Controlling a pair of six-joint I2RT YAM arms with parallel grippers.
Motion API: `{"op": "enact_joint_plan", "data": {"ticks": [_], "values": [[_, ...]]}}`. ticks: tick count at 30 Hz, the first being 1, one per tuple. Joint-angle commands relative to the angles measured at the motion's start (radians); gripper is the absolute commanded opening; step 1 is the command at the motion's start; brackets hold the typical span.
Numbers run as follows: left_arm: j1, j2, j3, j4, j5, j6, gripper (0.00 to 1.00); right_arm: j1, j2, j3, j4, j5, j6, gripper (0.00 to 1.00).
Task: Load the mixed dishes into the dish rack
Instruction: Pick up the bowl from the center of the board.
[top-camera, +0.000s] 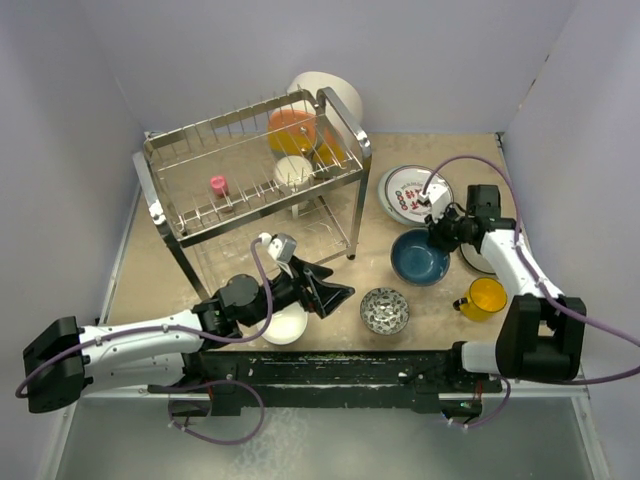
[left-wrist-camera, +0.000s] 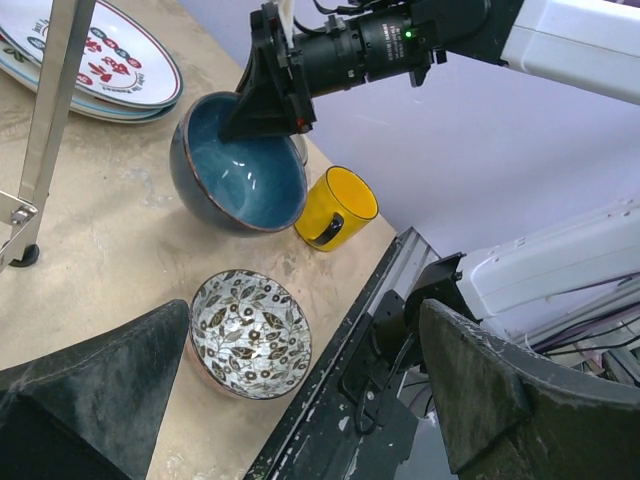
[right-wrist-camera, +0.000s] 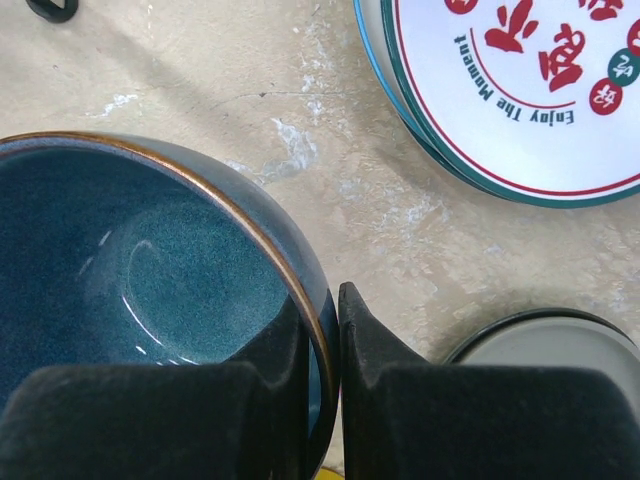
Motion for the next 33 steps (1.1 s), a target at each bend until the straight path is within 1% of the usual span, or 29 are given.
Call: {"op": "enact_joint_plan", "data": {"ticks": [1, 7, 18, 26, 30, 33], "values": [[-0.001, 0.019, 0.009, 0.094, 0.009, -0.058, 0.99, -0.026, -0.066, 0.068, -0.004, -0.14, 0.029, 0.0], [-0.002, 0.049, 0.012, 0.152, 0.014, -0.112, 0.99, -0.057, -0.114, 0.073, -0.018, -0.249, 0.053, 0.0], [-0.002, 0.13, 0.056, 0.159, -0.019, -0.2, 0.99, -0.074, -0.152, 0.066, -0.016, -0.477, 0.115, 0.0], [-0.001, 0.179, 0.068, 0.214, -0.054, -0.298, 0.99, -0.074, -0.132, 0.063, -0.033, -0.656, 0.177, 0.0], [-0.002, 0.205, 0.089, 0.218, -0.073, -0.355, 0.99, -0.074, -0.106, 0.062, -0.013, -0.697, 0.275, 0.0], [-0.002, 0.227, 0.109, 0.217, -0.078, -0.4, 0.99, -0.074, -0.063, 0.074, -0.033, -0.728, 0.316, 0.0]]}}
